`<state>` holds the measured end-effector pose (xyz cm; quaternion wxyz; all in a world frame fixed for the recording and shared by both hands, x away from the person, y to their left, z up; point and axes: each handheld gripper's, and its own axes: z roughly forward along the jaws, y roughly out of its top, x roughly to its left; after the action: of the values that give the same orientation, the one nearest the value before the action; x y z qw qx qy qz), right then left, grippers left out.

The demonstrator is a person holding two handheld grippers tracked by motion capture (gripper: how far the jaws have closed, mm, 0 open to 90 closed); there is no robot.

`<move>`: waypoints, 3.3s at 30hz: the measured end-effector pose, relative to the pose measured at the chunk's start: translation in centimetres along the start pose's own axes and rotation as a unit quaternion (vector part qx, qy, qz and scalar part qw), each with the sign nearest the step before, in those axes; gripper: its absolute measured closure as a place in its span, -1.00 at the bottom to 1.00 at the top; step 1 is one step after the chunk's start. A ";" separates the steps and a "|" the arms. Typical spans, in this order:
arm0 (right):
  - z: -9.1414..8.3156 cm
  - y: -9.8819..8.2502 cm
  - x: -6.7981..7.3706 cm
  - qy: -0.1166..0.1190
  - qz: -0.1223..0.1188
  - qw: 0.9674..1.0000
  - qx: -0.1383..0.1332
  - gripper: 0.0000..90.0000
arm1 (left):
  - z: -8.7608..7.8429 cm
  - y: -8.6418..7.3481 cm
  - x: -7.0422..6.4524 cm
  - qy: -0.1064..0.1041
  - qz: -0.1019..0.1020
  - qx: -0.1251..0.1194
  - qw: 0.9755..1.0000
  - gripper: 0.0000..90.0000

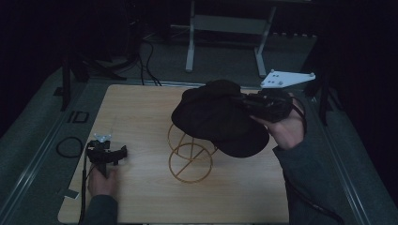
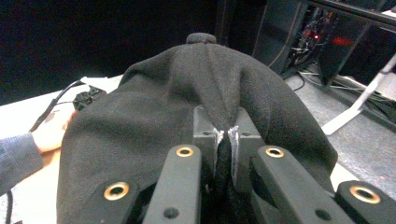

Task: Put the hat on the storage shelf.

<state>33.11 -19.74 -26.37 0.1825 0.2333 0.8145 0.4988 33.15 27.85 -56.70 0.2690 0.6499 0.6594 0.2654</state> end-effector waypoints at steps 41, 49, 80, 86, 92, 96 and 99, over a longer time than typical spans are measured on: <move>5.5 -1.1 2.5 0.057 -0.012 0.998 0.039 0.85 | 0.0 0.0 0.0 0.000 0.000 0.000 1.000 -0.76; 6.2 -1.3 2.9 0.063 -0.017 0.997 0.047 0.84 | 0.0 0.0 0.0 0.000 0.000 0.000 1.000 -0.76; 7.2 -2.3 3.4 0.091 -0.027 0.992 0.078 0.69 | 0.0 0.0 0.0 0.000 0.000 0.000 1.000 -0.76; 7.4 -2.0 4.0 0.088 -0.045 0.991 0.089 0.69 | 0.0 0.0 0.0 0.000 -0.001 -0.001 1.000 -0.76; 7.7 -1.9 4.4 0.090 -0.056 0.990 0.098 0.65 | 0.0 0.0 0.0 0.000 -0.001 0.000 1.000 -0.76; 7.8 -2.2 4.1 0.094 -0.051 0.989 0.101 0.55 | 0.0 0.0 0.0 0.000 -0.001 0.000 1.000 -0.76; 7.8 -2.2 4.1 0.094 -0.050 0.989 0.105 0.46 | 0.0 0.0 0.0 0.000 -0.001 -0.001 1.000 -0.76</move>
<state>33.40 -12.59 -32.05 0.1042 0.1620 0.8868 0.4201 33.14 27.84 -56.71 0.2696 0.6490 0.6600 0.2655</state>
